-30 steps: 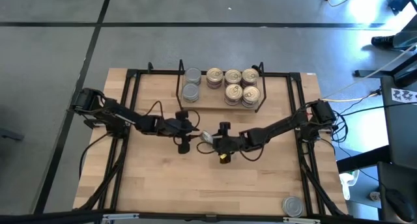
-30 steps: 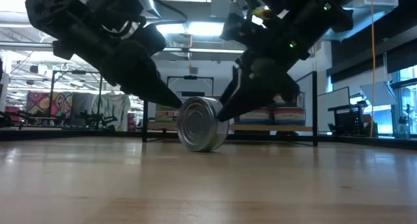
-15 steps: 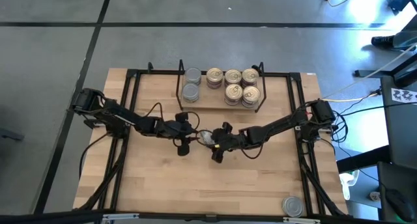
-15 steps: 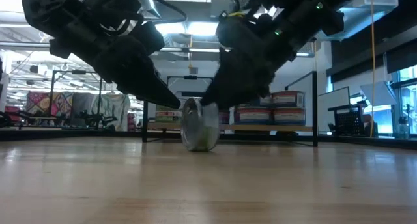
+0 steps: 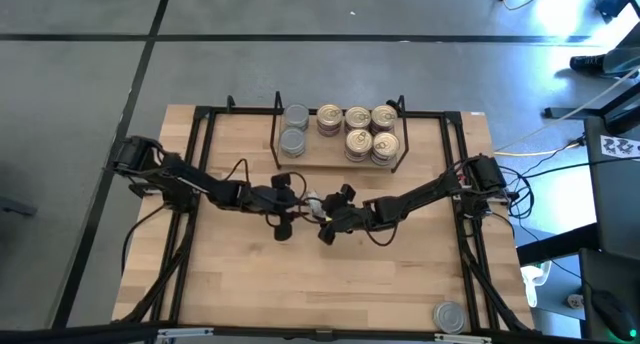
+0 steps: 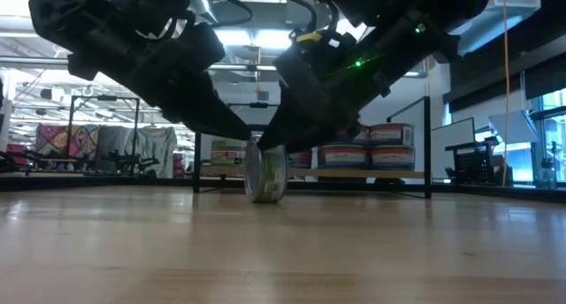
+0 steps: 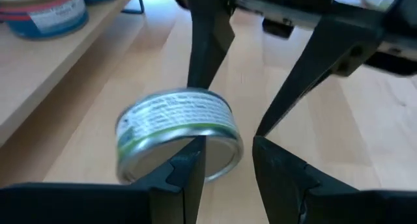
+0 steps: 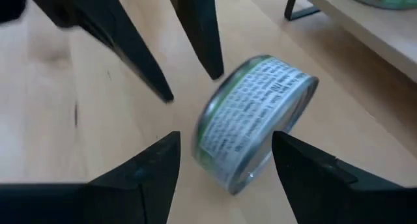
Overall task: Stack canned seafood by type on shelf
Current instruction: Put the green white tuna can on the shelf
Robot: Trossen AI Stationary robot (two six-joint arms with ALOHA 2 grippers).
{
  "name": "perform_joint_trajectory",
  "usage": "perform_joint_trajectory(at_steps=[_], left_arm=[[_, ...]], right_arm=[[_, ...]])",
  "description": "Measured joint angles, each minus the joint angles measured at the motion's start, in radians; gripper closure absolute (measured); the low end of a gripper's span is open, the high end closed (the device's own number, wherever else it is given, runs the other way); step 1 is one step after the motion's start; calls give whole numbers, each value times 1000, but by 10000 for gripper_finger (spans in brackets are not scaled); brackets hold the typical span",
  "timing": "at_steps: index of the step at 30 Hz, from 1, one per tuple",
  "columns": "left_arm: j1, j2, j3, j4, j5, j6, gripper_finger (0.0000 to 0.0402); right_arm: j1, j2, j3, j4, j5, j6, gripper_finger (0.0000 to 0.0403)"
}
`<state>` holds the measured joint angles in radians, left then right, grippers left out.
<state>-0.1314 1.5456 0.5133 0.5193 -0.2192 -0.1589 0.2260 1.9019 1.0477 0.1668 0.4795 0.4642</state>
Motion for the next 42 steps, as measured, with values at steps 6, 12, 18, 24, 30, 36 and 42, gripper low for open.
perform_joint_trajectory(at_steps=[6, 12, 18, 24, 30, 36, 42], left_arm=[[0, 89, 0, 71, 30, 0, 277], [6, 166, 0, 179, 32, 16, 277], [6, 193, 24, 204, 34, 61, 277], [2, 193, 26, 186, 51, 58, 277], [-24, 153, 27, 25, 54, 12, 277], [-57, 60, 27, -135, 53, -75, 277], [-88, 19, 27, -224, 52, -107, 277]], right_arm=[[0, 0, 0, -12, 8, -21, 164], [0, 0, 0, -9, 18, -23, 164], [0, 0, 0, 2, 71, -22, 164], [-6, 0, 0, -13, 115, -25, 164], [-29, 0, 0, -15, 95, -50, 164], [-52, 0, 0, -23, 40, -61, 197], [-64, 0, 0, -37, 3, -141, 250]])
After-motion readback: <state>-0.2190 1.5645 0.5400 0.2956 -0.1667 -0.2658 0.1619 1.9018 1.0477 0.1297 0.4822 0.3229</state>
